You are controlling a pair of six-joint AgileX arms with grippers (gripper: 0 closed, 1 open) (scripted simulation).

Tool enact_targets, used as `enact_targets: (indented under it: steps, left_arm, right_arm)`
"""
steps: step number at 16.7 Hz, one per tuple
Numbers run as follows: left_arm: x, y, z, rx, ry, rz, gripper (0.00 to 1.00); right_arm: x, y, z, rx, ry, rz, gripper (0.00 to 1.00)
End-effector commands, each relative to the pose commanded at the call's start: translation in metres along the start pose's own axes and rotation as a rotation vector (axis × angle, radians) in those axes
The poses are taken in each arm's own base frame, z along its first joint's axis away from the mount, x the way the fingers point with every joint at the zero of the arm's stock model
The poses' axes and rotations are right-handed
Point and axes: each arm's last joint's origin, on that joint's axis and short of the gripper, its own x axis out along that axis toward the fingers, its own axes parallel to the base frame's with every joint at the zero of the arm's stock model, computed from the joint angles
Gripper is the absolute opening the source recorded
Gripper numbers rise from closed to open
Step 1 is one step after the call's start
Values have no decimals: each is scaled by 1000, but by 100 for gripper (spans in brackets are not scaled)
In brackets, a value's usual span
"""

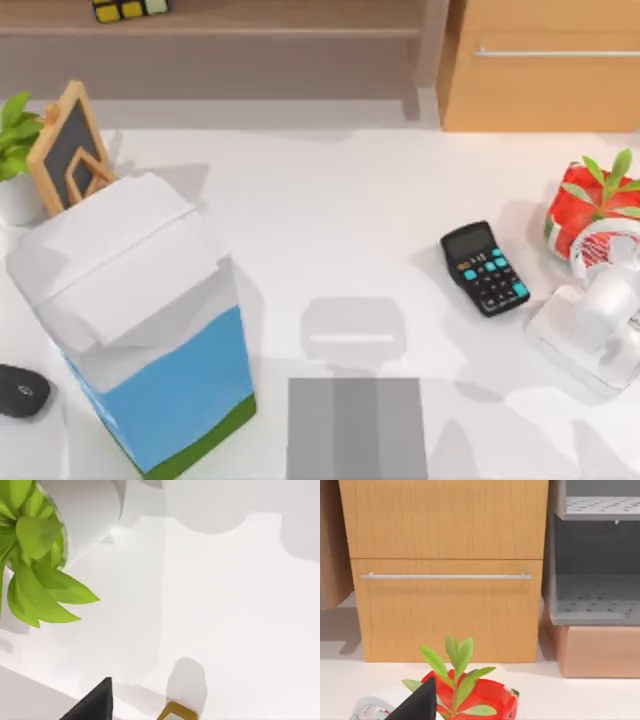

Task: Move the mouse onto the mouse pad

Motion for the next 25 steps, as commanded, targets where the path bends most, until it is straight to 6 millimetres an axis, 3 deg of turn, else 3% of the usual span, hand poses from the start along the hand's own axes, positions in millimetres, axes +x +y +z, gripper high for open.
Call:
enact_targets:
  steps: [3, 6, 13, 17, 21, 25]
  left_arm:
    - [29, -2, 11, 228, -101, -277, 100]
    - [44, -6, 20, 337, -179, -425, 100]
    - [49, -4, 20, 343, -186, -435, 100]
    - [78, 1, 18, 341, -187, -439, 100]
    - [117, -22, 23, 340, -185, -433, 100]
    - [134, -49, 31, 347, -189, -440, 100]
  right_arm:
    - [0, 0, 0, 0, 0, 0, 100]
    - [0, 0, 0, 0, 0, 0, 100]
    - [0, 0, 0, 0, 0, 0, 100]
    - [0, 0, 0, 0, 0, 0, 100]
    - [0, 0, 0, 0, 0, 0, 100]
    - [0, 0, 0, 0, 0, 0, 100]
